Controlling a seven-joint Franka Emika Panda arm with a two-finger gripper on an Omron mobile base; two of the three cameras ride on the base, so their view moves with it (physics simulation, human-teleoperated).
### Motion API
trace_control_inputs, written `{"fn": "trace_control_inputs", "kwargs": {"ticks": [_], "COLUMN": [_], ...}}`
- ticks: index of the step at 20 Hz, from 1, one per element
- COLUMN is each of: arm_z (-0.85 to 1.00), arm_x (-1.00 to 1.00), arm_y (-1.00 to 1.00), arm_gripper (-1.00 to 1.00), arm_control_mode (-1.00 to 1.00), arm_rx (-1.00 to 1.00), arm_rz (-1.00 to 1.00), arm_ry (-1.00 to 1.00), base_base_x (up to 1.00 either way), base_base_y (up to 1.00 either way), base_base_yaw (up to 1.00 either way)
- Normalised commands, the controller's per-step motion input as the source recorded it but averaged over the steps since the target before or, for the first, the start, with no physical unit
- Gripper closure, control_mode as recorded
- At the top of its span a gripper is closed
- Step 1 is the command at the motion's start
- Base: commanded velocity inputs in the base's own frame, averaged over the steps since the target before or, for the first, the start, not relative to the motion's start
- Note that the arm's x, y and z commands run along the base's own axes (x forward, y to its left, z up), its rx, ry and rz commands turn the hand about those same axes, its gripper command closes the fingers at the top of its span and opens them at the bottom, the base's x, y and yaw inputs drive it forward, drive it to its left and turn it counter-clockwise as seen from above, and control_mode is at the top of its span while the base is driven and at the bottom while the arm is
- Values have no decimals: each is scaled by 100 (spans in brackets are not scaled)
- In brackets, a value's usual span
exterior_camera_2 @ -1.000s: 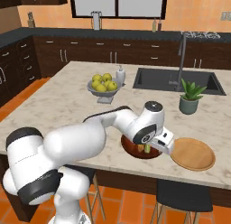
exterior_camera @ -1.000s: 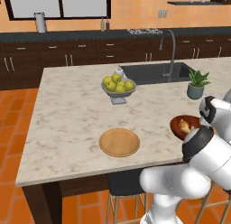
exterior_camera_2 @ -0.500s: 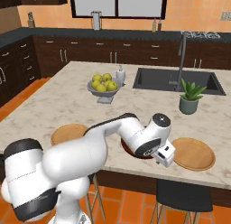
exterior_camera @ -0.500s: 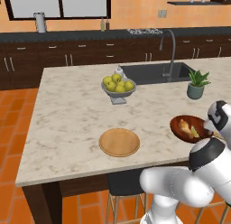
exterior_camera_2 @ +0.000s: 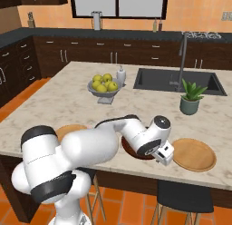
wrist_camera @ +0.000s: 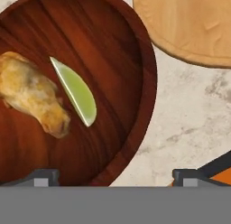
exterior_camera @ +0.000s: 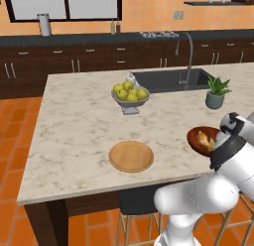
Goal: Pick the chicken drumstick and lemon wedge from their plates and place them in the bowl. Then put the bowl in the fridge.
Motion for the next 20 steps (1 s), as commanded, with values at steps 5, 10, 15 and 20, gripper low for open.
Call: {"fn": "trace_control_inputs", "kwargs": {"ticks": [5, 10, 15, 20], "arm_z": [-27, -28, -14, 0], "arm_x": [11, 24, 30, 25], "arm_y": [-10, 0, 0, 0], "arm_gripper": [-100, -100, 100, 100], "arm_control_mode": [-100, -100, -100, -100], "arm_rx": [10, 3, 0, 0], "arm_rz": [-3, -7, -8, -3], "arm_ry": [0, 1, 0, 0], "base_base_x": [0, 0, 0, 0], "base_base_y": [0, 0, 0, 0], "base_base_yaw": [0, 0, 0, 0]}}
